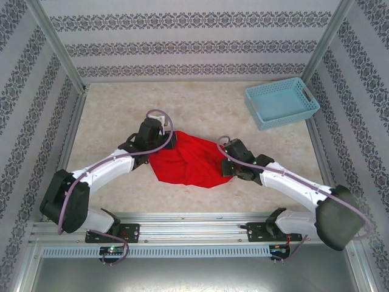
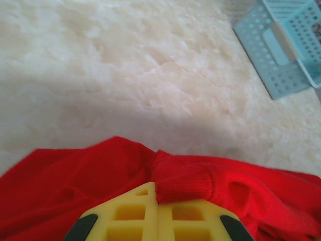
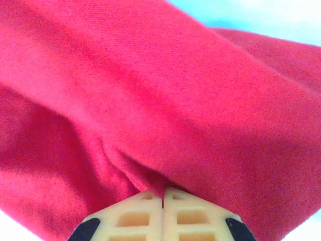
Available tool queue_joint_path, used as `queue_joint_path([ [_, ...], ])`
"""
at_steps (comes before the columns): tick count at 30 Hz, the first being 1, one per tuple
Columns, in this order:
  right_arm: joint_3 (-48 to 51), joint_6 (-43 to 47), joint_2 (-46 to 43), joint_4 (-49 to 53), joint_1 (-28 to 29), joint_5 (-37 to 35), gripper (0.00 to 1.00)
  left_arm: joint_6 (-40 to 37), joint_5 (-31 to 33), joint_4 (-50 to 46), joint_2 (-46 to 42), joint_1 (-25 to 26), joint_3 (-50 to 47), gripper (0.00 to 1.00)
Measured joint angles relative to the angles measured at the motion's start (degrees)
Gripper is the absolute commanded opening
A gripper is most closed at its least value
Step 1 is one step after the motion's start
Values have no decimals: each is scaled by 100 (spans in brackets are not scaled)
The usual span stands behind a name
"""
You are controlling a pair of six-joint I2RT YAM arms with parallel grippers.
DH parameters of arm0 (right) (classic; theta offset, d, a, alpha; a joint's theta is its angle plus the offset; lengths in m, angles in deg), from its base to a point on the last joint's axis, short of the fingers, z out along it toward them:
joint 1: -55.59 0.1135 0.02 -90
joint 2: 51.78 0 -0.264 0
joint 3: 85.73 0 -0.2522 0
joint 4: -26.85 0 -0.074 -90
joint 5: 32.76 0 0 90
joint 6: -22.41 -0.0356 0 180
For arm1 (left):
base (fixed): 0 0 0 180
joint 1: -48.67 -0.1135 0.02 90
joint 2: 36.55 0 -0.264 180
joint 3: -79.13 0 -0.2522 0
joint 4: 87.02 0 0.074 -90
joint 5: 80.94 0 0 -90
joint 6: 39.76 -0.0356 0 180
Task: Fold the inside-out t-shirt
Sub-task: Turn the T-shirt inside out at the center of the table.
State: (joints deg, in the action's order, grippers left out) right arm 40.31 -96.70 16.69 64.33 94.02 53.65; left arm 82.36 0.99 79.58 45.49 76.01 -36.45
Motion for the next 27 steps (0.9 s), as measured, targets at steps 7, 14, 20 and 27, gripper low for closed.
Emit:
queue_joint_path([
  [7,-66,341,-544,-66,120,44,0,2,129,-831,680,-407,688,0],
  [14,-61,407,-892,-214,87,332,0,-22,133,-1349,1095,-457,772,0],
  [20,101,306,-1681,-529,-468,1029,0,-87,332,-1582,1115,-457,809,0],
  [27,275,-96,-2302,-643,-1711,1397,0,-151,535,-1652,1021,-483,754,0],
])
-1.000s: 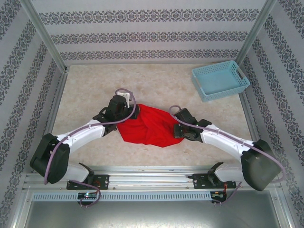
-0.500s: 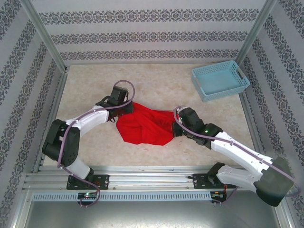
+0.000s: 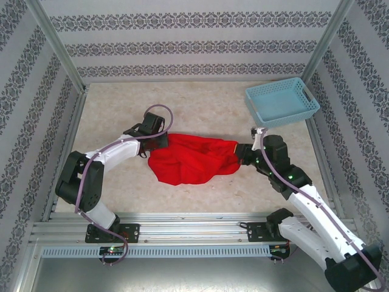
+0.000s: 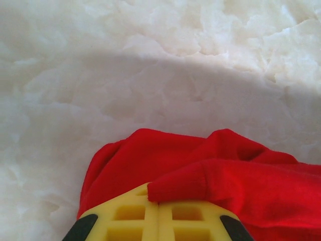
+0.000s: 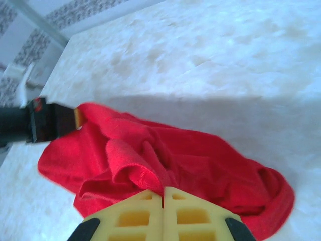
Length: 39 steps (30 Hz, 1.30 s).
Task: Fold the inside-out t-shirt
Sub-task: Turn the T-shirt inside out at the center of the table.
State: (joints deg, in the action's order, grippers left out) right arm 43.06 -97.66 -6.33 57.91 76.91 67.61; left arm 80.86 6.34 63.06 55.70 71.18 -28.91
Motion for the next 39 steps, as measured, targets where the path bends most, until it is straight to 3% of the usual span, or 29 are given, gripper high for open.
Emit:
queue_joint_path([
  [6,321,-437,911,11,-776,188,0,-22,-162,50,-151,-55,-153,0],
  [7,343,-459,1108,59,-782,219,4,-26,-240,85,-151,-55,-173,0],
  [10,341,-446,1403,212,-780,236,29,-46,-479,179,-151,-55,-221,0],
  [12,299,-407,1416,407,-763,140,38,-68,-605,214,-151,-48,-223,0],
  [15,72,-177,1300,774,-509,-129,48,-107,-708,254,-173,-24,-223,0],
  [19,-407,208,1010,1104,579,-723,57,-149,-758,275,-269,33,-225,0],
  [23,-612,387,1102,1075,1281,-1080,56,-173,-756,293,-387,42,-227,0],
  [31,-822,470,2391,1130,1296,-1403,49,-175,-767,304,-461,42,-247,0],
  [39,-1300,614,2894,1056,1296,-1613,45,-179,-844,343,-461,42,-291,0],
])
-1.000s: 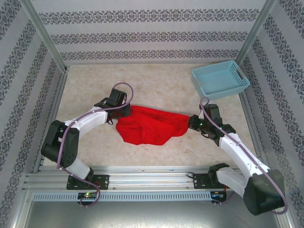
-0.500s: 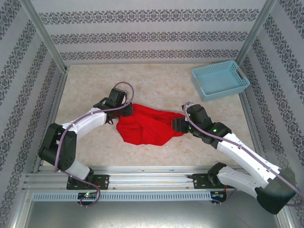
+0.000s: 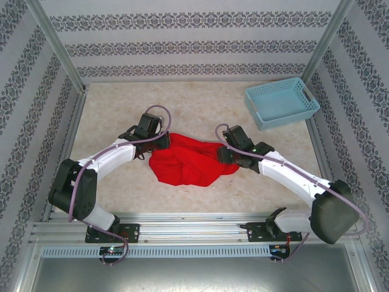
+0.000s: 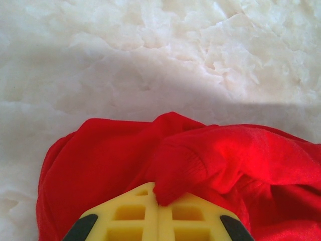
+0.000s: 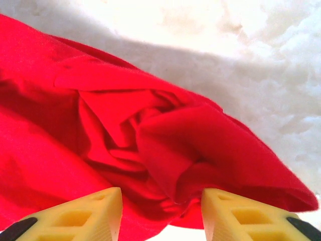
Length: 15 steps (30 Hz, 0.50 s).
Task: Fold the inside-out t-shirt
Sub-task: Turn the T-shirt inside out at the center of the table.
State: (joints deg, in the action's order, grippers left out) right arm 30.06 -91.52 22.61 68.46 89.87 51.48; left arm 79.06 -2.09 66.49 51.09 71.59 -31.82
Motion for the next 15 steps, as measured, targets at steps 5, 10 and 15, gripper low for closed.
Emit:
queue_joint_path([
  [5,-197,105,358,22,0,-120,42,-11,-9,20,0,33,-7,0],
  [10,-210,186,487,28,0,-199,36,-15,-26,35,0,35,-22,0],
  [15,-350,186,557,136,0,-507,40,-37,-61,39,0,35,-22,0],
])
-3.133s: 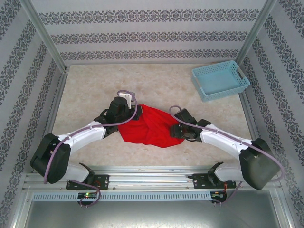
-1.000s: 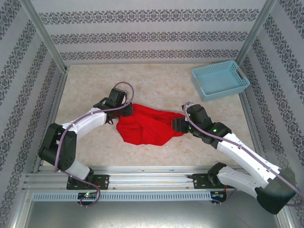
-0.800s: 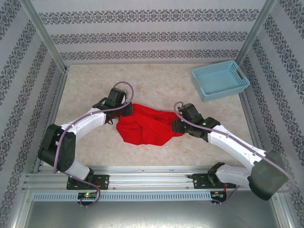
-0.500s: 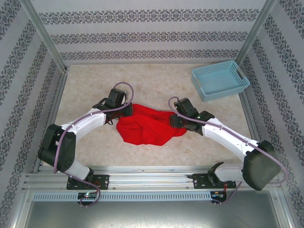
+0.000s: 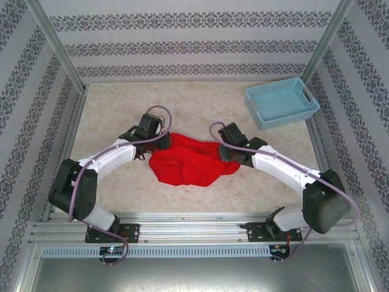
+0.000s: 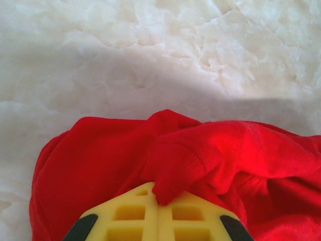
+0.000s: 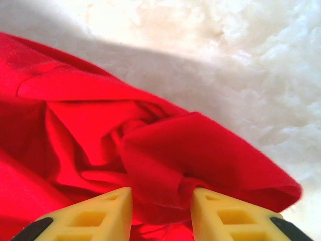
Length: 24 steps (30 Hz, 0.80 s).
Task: Fold the inside-out t-shirt
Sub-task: Turn the T-shirt inside out at the center of the table.
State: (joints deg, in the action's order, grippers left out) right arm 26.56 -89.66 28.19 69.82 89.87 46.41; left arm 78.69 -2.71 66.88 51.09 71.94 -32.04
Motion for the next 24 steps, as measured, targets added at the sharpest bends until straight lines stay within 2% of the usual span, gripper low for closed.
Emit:
queue_joint_path([
  [4,-157,26,87,35,2,-96,40,-2,-4,20,-7,2,-15,0],
  [7,-299,76,293,61,11,-168,34,-7,-4,39,-52,2,-57,0],
  [10,-378,129,505,101,42,-249,23,-26,-4,37,-127,2,-101,0],
  [14,-387,177,566,197,114,-435,2,-81,2,37,-203,2,-109,0],
  [15,-387,175,551,212,114,-485,0,-87,9,37,-221,2,-111,0],
  [19,-385,225,317,278,120,-660,0,-138,155,11,-313,2,-122,0],
  [24,-352,302,-765,289,-68,-490,0,-216,450,-249,-761,-85,-129,0],
])
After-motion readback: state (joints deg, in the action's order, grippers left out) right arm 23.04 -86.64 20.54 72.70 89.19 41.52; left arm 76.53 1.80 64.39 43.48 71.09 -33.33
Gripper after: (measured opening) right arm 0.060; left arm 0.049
